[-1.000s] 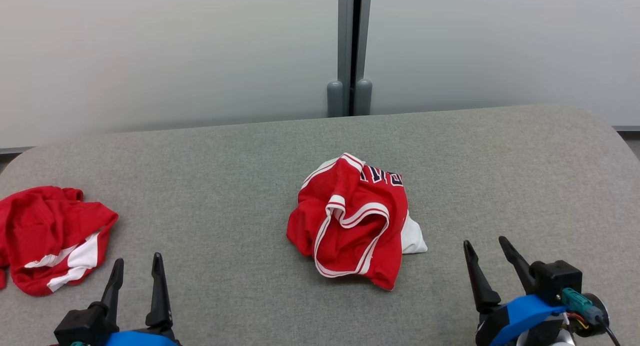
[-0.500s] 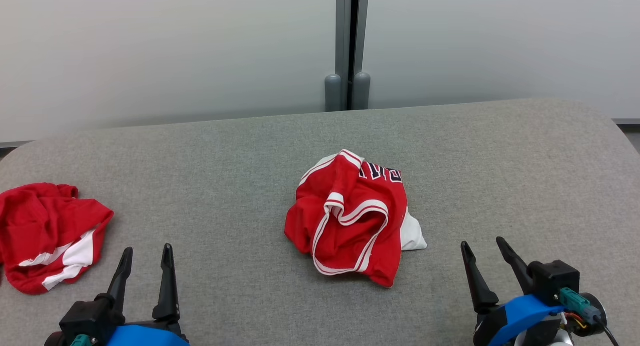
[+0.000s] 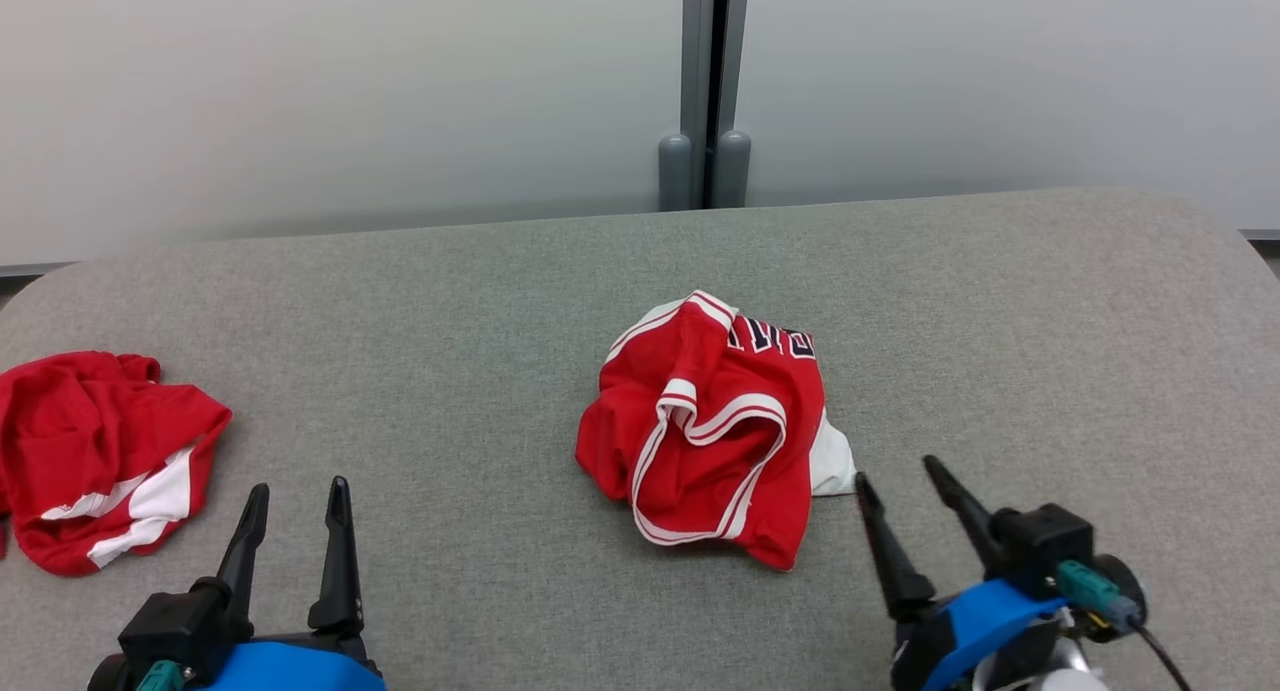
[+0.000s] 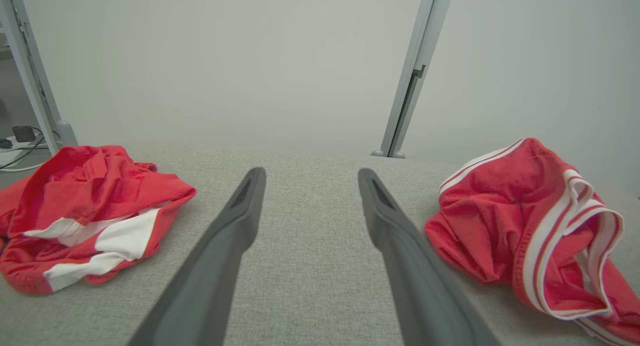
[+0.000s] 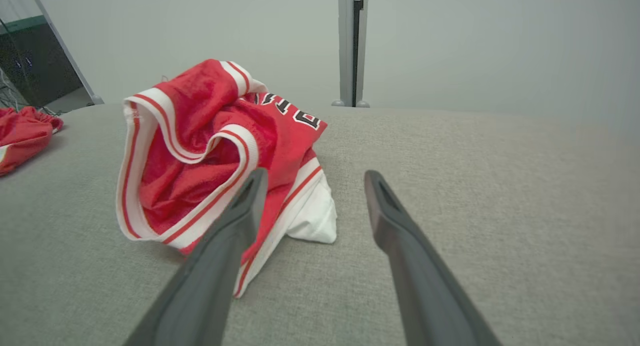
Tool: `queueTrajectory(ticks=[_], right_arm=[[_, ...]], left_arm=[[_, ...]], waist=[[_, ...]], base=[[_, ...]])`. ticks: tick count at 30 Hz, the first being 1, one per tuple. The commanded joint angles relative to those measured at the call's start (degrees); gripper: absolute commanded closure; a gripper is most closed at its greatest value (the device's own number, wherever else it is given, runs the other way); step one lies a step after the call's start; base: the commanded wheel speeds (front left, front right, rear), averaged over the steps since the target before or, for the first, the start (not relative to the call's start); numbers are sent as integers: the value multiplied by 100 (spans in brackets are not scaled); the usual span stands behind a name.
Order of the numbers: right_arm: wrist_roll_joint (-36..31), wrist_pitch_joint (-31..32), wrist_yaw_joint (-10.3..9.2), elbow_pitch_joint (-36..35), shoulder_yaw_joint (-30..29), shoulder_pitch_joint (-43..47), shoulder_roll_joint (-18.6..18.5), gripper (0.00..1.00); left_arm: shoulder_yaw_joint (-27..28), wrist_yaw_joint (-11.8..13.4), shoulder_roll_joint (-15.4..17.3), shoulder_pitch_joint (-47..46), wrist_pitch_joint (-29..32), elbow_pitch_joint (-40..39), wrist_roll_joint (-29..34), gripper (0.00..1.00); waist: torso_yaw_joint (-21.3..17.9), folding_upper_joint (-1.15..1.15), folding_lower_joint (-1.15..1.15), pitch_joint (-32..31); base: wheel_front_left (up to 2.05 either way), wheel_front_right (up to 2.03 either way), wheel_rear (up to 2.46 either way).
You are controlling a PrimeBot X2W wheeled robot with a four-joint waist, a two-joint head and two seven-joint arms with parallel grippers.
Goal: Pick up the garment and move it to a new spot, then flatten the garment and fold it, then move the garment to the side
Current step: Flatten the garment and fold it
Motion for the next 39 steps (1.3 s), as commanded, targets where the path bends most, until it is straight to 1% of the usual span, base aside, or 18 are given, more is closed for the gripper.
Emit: queueTrajectory(ticks=[1, 4, 7, 8, 12, 15, 16, 24, 25, 26, 27, 31, 34, 39], right_arm=[[68, 49, 3, -35, 188, -74, -13, 0], [72, 186, 3, 16, 693, -202, -16, 0], [-102, 413, 2, 257, 1121, -332, -17, 0], [-102, 413, 2, 257, 1121, -332, -17, 0], [-416, 582, 3, 660, 1380, -571, -20, 0], [-747, 535, 3, 954, 1391, -765, -20, 0], [-894, 480, 3, 1152, 1373, -894, -20, 0], [-1144, 424, 2, 1983, 1466, -1357, -18, 0], [-1151, 405, 2, 2036, 1424, -1397, -18, 5], [-1101, 362, 2, 2078, 1409, -1422, -18, 72], [-1010, 300, 2, 2103, 1393, -1442, -15, 100], [-644, 134, 2, 2078, 1327, -1490, -17, 100], [-304, 96, 3, 1857, 1394, -1505, -15, 100], [812, -110, 3, 1007, 1511, -1589, -15, 100]], left_arm=[[-24, 33, 42, -45, 12, -38, -21, 0], [-45, 45, 37, -121, 30, -86, -17, 0], [-83, 33, 6, -190, 40, -107, -13, 0], [-83, 33, 6, -190, 40, -107, -13, 0], [-137, 13, -29, -289, 41, -98, -2, 0], [-176, 9, -34, -340, 8, -105, 23, 0], [-203, 7, -32, -351, -1, -93, 37, 0], [-245, -19, 10, -445, -16, -61, 34, 0], [-253, -21, 13, -453, -15, -55, 35, 0], [-262, -25, 16, -469, -12, -53, 38, 0], [-268, -30, 19, -486, -8, -49, 40, 0], [-296, -42, 29, -480, -19, -5, 27, 0], [-314, -47, 29, -435, -24, 39, 8, 0], [-279, -5, 55, -409, -72, 84, -2, 0]], waist=[[10, 0, 0, 18], [39, 0, 0, 87], [92, 0, 0, 146], [92, 0, 0, 146], [192, 0, 0, 216], [261, 0, 0, 293], [303, 0, 0, 337], [447, 0, 0, 463], [459, 0, 0, 466], [471, 0, 0, 467], [482, 0, 0, 464], [485, 0, 0, 391], [456, 0, 0, 295], [375, 0, 0, 126]], base=[[0, 0, 0], [0, 0, 0], [0, 0, 0], [0, 0, 0], [0, 0, 0], [0, 0, 0], [0, 0, 0], [0, 0, 0], [0, 0, 0], [0, 0, 0], [0, 0, 0], [0, 0, 0], [0, 0, 0], [0, 0, 0]])
